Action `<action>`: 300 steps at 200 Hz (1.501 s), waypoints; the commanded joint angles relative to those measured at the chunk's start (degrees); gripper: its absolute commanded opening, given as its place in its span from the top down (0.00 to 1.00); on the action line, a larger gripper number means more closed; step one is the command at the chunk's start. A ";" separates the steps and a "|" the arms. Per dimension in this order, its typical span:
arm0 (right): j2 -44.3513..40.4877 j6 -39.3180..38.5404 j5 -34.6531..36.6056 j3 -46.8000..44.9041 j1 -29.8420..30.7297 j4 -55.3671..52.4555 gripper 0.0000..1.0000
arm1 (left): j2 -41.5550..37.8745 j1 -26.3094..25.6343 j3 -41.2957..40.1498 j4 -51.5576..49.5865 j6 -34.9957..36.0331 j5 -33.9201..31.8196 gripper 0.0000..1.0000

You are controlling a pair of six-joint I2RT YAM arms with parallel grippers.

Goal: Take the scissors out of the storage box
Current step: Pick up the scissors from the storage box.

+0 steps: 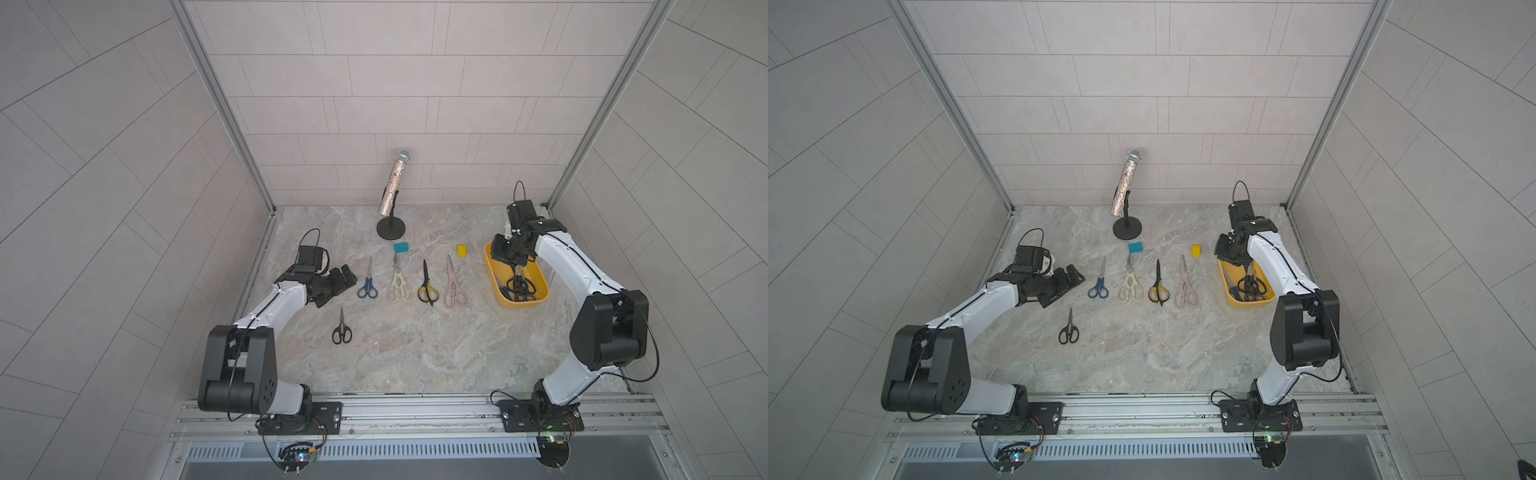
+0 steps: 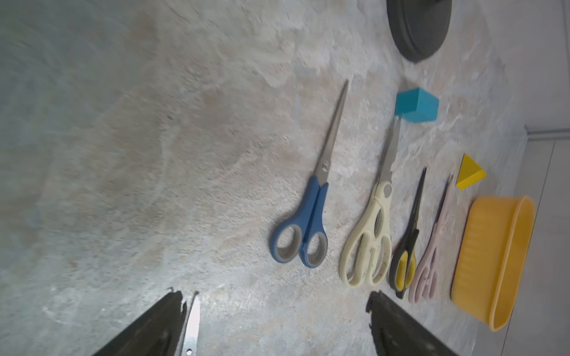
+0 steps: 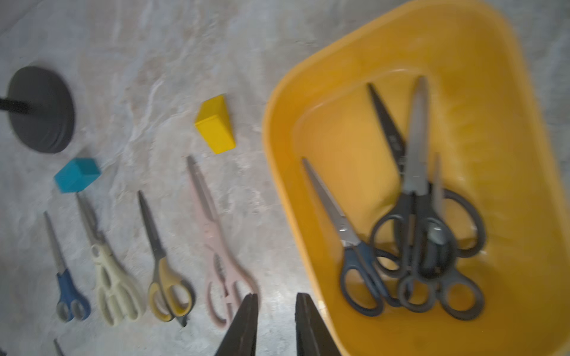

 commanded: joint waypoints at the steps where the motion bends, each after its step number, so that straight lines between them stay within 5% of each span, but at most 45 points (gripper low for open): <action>1: 2.18 -2.72 5.48 0.25 -3.63 -5.63 0.75 | 1.46 -1.61 3.47 -6.85 4.71 -1.68 0.00; 72: 10.76 -3.34 15.36 2.47 -5.50 -8.36 0.73 | -0.70 -1.71 2.53 -9.67 6.16 -4.30 0.00; 300: 17.79 -6.85 12.54 -2.30 -5.50 -1.09 0.77 | -2.91 -1.39 -0.12 -10.47 6.31 -7.04 0.00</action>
